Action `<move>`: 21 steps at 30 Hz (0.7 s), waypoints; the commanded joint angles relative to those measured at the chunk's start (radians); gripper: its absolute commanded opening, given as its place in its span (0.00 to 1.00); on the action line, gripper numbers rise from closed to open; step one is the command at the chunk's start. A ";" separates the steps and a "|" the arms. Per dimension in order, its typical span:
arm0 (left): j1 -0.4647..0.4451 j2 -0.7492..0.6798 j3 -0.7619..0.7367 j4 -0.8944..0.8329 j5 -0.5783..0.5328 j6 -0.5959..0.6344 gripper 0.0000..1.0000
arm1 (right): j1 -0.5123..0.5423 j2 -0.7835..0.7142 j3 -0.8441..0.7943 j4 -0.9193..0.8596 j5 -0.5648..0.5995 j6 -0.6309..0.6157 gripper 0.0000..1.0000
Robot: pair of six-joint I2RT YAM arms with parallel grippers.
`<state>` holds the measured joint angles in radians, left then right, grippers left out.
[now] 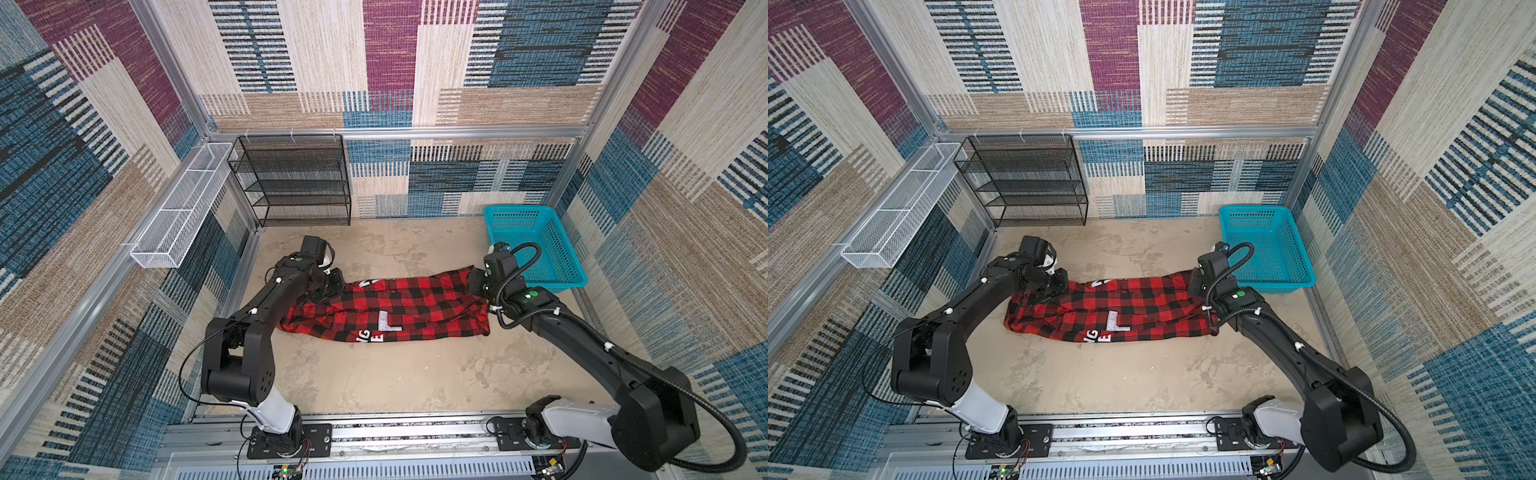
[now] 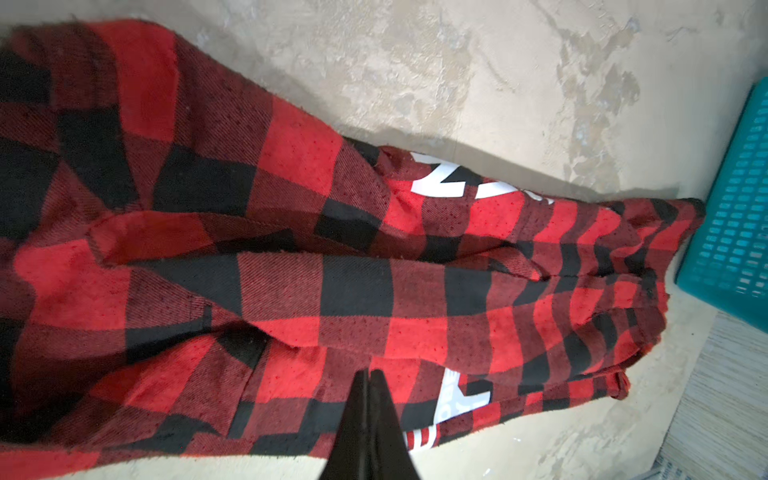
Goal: Fold and stack the long sleeve shirts
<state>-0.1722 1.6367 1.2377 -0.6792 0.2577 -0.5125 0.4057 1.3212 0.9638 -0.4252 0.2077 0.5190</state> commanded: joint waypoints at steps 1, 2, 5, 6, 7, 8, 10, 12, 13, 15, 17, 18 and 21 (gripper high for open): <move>0.002 0.019 0.023 -0.031 0.001 0.010 0.00 | 0.002 0.133 0.079 -0.055 -0.035 -0.077 0.53; 0.002 0.023 0.026 -0.032 0.001 0.011 0.00 | -0.001 0.169 0.101 -0.058 -0.028 -0.089 0.52; 0.002 0.043 0.039 -0.042 -0.003 0.020 0.00 | -0.029 0.270 0.153 -0.051 -0.059 -0.124 0.51; 0.002 0.053 0.046 -0.047 -0.007 0.023 0.00 | -0.042 0.299 0.162 -0.043 -0.081 -0.138 0.51; 0.002 0.064 0.056 -0.054 -0.009 0.028 0.00 | -0.052 0.331 0.174 -0.043 -0.096 -0.150 0.51; 0.002 0.072 0.063 -0.056 -0.011 0.031 0.00 | -0.061 0.359 0.184 -0.044 -0.105 -0.162 0.51; 0.002 0.092 0.077 -0.066 -0.023 0.034 0.00 | -0.074 0.416 0.199 -0.045 -0.115 -0.184 0.50; 0.002 0.111 0.090 -0.069 -0.031 0.035 0.00 | -0.083 0.459 0.203 -0.040 -0.136 -0.201 0.51; 0.002 0.123 0.096 -0.071 -0.035 0.036 0.00 | -0.087 0.477 0.203 -0.035 -0.142 -0.206 0.51; 0.002 0.147 0.107 -0.074 -0.037 0.039 0.00 | -0.092 0.506 0.195 -0.014 -0.151 -0.214 0.51; 0.002 0.168 0.111 -0.075 -0.035 0.039 0.00 | -0.094 0.524 0.184 0.014 -0.167 -0.221 0.49; 0.002 0.176 0.110 -0.075 -0.039 0.040 0.00 | -0.095 0.532 0.182 0.025 -0.172 -0.222 0.46; 0.002 0.190 0.100 -0.075 -0.052 0.043 0.00 | -0.096 0.548 0.182 0.042 -0.172 -0.227 0.34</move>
<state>-0.1707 1.8198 1.3388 -0.7380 0.2321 -0.4934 0.3096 1.8553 1.1473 -0.4236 0.0589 0.3092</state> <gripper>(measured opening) 0.051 0.368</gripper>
